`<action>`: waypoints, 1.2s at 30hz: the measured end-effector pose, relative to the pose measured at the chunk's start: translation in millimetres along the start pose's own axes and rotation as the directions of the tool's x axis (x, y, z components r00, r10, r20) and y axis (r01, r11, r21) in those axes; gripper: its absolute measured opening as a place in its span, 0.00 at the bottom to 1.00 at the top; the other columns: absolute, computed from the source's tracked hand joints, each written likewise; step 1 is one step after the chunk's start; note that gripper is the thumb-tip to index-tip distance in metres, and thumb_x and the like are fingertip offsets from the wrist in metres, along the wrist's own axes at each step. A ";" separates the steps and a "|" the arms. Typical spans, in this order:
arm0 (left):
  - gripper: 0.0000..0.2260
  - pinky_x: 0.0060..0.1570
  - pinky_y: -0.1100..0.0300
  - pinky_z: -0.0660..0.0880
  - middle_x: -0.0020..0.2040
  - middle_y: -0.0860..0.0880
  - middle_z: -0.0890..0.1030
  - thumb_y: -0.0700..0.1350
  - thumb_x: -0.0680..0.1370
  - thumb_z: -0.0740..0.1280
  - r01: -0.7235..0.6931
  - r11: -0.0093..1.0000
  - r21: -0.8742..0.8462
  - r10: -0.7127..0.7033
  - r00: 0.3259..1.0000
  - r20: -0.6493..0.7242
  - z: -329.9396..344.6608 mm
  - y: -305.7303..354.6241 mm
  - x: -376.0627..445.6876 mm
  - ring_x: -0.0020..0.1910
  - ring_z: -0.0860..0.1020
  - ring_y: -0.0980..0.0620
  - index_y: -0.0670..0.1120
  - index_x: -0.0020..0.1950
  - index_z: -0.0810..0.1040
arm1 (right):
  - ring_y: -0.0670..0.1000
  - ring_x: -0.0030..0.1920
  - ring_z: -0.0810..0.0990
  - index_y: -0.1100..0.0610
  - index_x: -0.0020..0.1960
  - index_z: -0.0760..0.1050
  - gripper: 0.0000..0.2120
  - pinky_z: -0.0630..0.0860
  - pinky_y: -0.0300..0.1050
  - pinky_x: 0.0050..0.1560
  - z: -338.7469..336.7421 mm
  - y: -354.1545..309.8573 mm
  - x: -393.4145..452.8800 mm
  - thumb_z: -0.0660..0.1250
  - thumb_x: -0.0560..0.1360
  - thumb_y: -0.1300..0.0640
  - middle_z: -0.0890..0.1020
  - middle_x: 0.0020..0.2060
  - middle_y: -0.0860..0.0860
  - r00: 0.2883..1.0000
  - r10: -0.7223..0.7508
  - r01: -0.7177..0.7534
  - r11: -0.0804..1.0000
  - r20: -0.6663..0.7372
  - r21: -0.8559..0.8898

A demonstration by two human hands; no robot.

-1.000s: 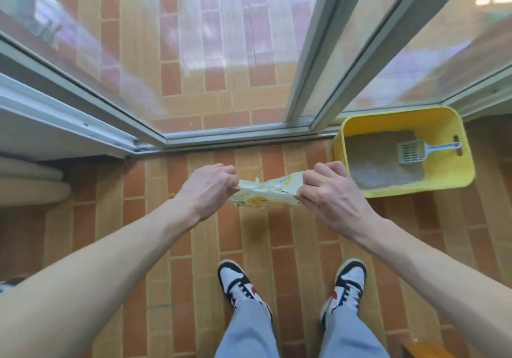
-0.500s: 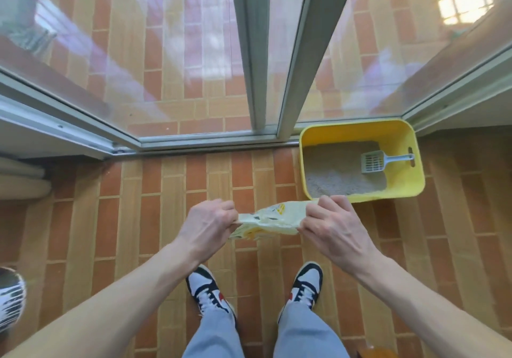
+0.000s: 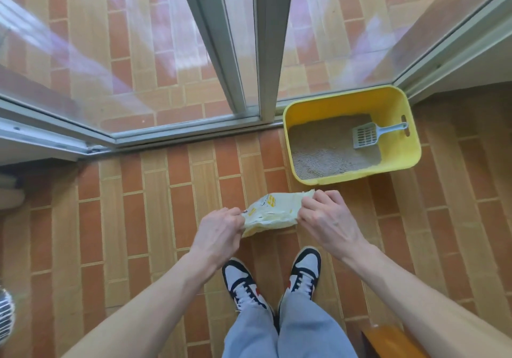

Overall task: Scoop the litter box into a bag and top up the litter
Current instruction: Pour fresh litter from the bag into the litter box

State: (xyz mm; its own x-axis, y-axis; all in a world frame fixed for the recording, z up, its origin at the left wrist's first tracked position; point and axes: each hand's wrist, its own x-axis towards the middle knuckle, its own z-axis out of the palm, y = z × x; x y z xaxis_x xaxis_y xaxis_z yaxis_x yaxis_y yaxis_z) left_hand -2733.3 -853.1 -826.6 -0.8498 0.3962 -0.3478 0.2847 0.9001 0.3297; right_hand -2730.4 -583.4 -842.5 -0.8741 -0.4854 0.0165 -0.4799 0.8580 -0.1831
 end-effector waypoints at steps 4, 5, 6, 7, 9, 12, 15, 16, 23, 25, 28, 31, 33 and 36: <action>0.09 0.34 0.56 0.75 0.37 0.52 0.74 0.39 0.77 0.70 0.112 0.993 -0.035 -0.112 0.994 0.002 9.9 -11.9 -4.3 0.35 0.72 0.51 0.48 0.39 0.74 | 0.53 0.42 0.72 0.54 0.39 0.77 0.09 0.69 0.49 0.48 7.1 -8.3 5.7 0.71 0.78 0.57 0.76 0.38 0.49 0.999 0.036 -0.035 0.999 -0.027 0.013; 0.08 0.36 0.56 0.75 0.38 0.52 0.73 0.40 0.77 0.70 0.132 0.991 -0.036 -0.131 0.991 0.014 10.9 -14.2 -7.0 0.36 0.72 0.51 0.48 0.41 0.74 | 0.53 0.42 0.72 0.54 0.39 0.77 0.09 0.69 0.49 0.49 8.7 -12.5 5.6 0.71 0.78 0.57 0.76 0.39 0.49 0.998 0.045 -0.044 0.999 -0.033 0.017; 0.06 0.38 0.56 0.74 0.39 0.52 0.73 0.41 0.78 0.69 0.144 0.989 -0.035 -0.143 0.989 0.028 11.7 -16.9 -9.5 0.37 0.72 0.51 0.48 0.43 0.75 | 0.54 0.42 0.72 0.54 0.39 0.77 0.09 0.69 0.49 0.49 10.6 -16.8 5.5 0.71 0.78 0.57 0.76 0.39 0.49 0.998 0.056 -0.055 0.998 -0.038 0.021; 0.04 0.39 0.57 0.74 0.41 0.52 0.73 0.42 0.79 0.69 0.156 0.987 -0.031 -0.154 0.987 0.048 11.7 -20.3 -11.8 0.39 0.72 0.52 0.48 0.45 0.76 | 0.54 0.43 0.72 0.55 0.40 0.77 0.08 0.70 0.49 0.49 12.3 -20.8 6.0 0.72 0.77 0.57 0.77 0.39 0.49 0.997 0.067 -0.066 0.997 -0.038 0.025; 0.02 0.42 0.58 0.73 0.44 0.53 0.75 0.43 0.81 0.66 0.182 0.983 -0.019 -0.180 0.981 0.072 12.1 -29.6 -15.0 0.42 0.72 0.51 0.48 0.52 0.79 | 0.54 0.44 0.73 0.55 0.42 0.78 0.06 0.71 0.49 0.49 15.2 -25.1 7.4 0.73 0.77 0.57 0.78 0.41 0.49 0.996 0.090 -0.089 0.996 -0.024 0.031; 0.09 0.41 0.59 0.74 0.46 0.52 0.78 0.46 0.84 0.63 0.251 0.968 -0.009 -0.250 0.966 0.071 10.5 -43.1 -21.3 0.43 0.74 0.52 0.49 0.59 0.82 | 0.54 0.48 0.75 0.54 0.45 0.79 0.03 0.71 0.50 0.52 14.0 -29.2 7.2 0.74 0.76 0.58 0.79 0.45 0.50 0.994 0.104 -0.103 0.994 -0.023 0.035; 0.11 0.39 0.60 0.72 0.45 0.53 0.81 0.48 0.84 0.63 0.270 0.963 -0.005 -0.269 0.959 0.088 6.5 -47.9 -26.1 0.43 0.77 0.53 0.50 0.60 0.83 | 0.55 0.60 0.76 0.53 0.59 0.79 0.13 0.71 0.49 0.58 7.4 -42.9 2.9 0.72 0.75 0.56 0.79 0.57 0.51 0.982 0.191 -0.191 0.978 0.013 0.089; 0.10 0.39 0.59 0.75 0.46 0.53 0.82 0.48 0.84 0.64 0.263 0.965 -0.011 -0.262 0.961 0.088 5.2 -46.9 -26.5 0.42 0.78 0.53 0.50 0.60 0.84 | 0.54 0.63 0.75 0.54 0.63 0.77 0.17 0.71 0.49 0.60 4.8 -50.9 0.9 0.72 0.75 0.55 0.78 0.61 0.51 0.970 0.243 -0.244 0.963 0.027 0.113; 0.08 0.34 0.61 0.79 0.40 0.53 0.87 0.41 0.81 0.70 0.253 0.967 -0.029 -0.250 0.965 0.083 5.8 -30.5 -28.1 0.32 0.79 0.56 0.52 0.52 0.87 | 0.50 0.44 0.78 0.52 0.53 0.70 0.25 0.73 0.46 0.43 -32.4 -124.5 25.5 0.64 0.75 0.30 0.78 0.48 0.51 0.159 0.640 -0.848 -0.302 0.752 0.436; 0.07 0.28 0.63 0.70 0.35 0.54 0.85 0.41 0.79 0.71 0.211 0.977 -0.013 -0.209 0.973 0.096 7.2 -25.0 -29.6 0.29 0.76 0.57 0.51 0.45 0.86 | 0.50 0.40 0.78 0.53 0.53 0.74 0.28 0.73 0.44 0.42 -28.4 -133.5 39.9 0.63 0.73 0.28 0.81 0.46 0.52 0.070 0.463 -0.821 -0.477 0.884 0.315; 0.07 0.26 0.65 0.64 0.32 0.54 0.81 0.39 0.76 0.74 0.133 0.991 -0.010 -0.132 0.987 0.088 10.2 -19.9 -33.0 0.26 0.73 0.57 0.50 0.40 0.83 | 0.49 0.37 0.76 0.54 0.51 0.76 0.30 0.73 0.44 0.37 -15.2 -137.9 60.9 0.67 0.71 0.27 0.82 0.48 0.53 -0.021 0.351 -0.738 -0.638 0.936 0.223; 0.12 0.22 0.61 0.63 0.26 0.53 0.77 0.33 0.66 0.78 0.015 1.000 0.022 -0.016 0.999 0.038 11.5 -12.0 -36.0 0.22 0.72 0.54 0.48 0.34 0.80 | 0.49 0.34 0.74 0.55 0.53 0.77 0.29 0.71 0.41 0.31 -4.9 -141.6 71.7 0.69 0.70 0.30 0.81 0.44 0.52 -0.061 0.245 -0.717 -0.686 0.968 0.128; 0.14 0.21 0.61 0.63 0.24 0.52 0.74 0.31 0.60 0.78 -0.029 1.000 0.007 0.029 1.000 -0.009 10.5 -3.2 -36.9 0.21 0.71 0.52 0.47 0.32 0.77 | 0.49 0.34 0.73 0.56 0.53 0.78 0.22 0.70 0.42 0.33 2.4 -141.9 71.8 0.70 0.74 0.38 0.78 0.39 0.51 -0.019 0.307 -0.810 -0.563 0.952 0.166; 0.14 0.22 0.61 0.64 0.24 0.51 0.74 0.30 0.60 0.76 -0.028 0.999 -0.029 0.025 0.996 -0.081 14.6 2.9 -40.8 0.22 0.71 0.51 0.46 0.32 0.78 | 0.50 0.36 0.72 0.59 0.56 0.76 0.11 0.67 0.43 0.34 9.7 -133.8 67.9 0.63 0.77 0.55 0.76 0.40 0.51 0.066 0.445 -0.936 -0.284 0.893 0.210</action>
State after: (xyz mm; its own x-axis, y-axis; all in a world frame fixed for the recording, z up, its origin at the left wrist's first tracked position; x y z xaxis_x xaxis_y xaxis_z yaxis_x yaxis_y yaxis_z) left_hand -2691.3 -864.0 -824.3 -0.8755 0.4029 -0.2666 0.2954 0.8831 0.3646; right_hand -2724.8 -732.8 -826.4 -0.2039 0.1996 -0.9584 0.9698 0.1752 -0.1699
